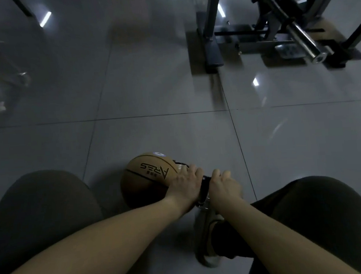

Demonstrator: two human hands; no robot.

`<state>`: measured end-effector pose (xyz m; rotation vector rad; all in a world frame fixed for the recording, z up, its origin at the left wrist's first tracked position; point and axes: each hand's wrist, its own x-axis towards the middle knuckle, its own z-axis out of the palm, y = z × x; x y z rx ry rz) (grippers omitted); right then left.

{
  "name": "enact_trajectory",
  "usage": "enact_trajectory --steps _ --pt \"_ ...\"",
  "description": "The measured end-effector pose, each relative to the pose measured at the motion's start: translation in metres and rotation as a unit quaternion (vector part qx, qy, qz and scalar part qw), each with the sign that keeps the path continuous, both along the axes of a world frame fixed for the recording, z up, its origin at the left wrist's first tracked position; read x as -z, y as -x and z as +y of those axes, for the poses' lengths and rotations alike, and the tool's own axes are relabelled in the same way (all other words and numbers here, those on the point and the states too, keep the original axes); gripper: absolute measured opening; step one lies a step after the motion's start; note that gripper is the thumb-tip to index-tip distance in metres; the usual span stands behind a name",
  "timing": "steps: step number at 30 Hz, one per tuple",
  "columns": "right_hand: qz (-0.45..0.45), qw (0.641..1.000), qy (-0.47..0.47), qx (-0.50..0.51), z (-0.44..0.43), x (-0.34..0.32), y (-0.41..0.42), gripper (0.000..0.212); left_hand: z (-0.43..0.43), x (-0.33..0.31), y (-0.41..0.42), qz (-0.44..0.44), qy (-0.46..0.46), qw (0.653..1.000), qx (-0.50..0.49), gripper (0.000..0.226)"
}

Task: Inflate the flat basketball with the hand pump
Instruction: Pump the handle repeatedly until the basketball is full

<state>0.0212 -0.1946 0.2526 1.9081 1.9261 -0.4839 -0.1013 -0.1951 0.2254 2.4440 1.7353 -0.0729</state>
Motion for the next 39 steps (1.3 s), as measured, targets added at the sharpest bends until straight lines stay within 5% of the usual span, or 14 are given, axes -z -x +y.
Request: enact_trajectory --steps 6,11,16,26,33,39 --pt "0.078 0.995 -0.032 0.058 0.003 -0.027 0.001 0.024 0.011 -0.028 0.006 -0.030 0.020 0.999 -0.015 0.021" --pt "0.167 0.942 -0.281 0.077 0.009 -0.071 -0.002 0.014 0.026 -0.104 0.015 -0.171 -0.087 0.981 -0.032 0.010" --pt "0.185 0.895 -0.405 0.025 0.010 -0.096 0.000 0.016 0.029 -0.142 0.026 -0.180 -0.132 0.975 -0.015 0.012" --pt "0.026 0.985 -0.168 0.024 0.002 -0.057 0.001 0.025 0.015 -0.052 0.004 -0.072 -0.091 0.993 -0.004 0.029" --pt "-0.041 0.998 -0.028 -0.046 0.006 -0.024 0.001 0.041 0.014 -0.021 -0.002 -0.012 -0.034 0.999 0.002 0.042" --pt "-0.042 0.997 0.031 -0.054 0.002 -0.003 0.000 0.051 0.001 -0.012 -0.005 0.017 0.005 1.000 -0.009 0.025"
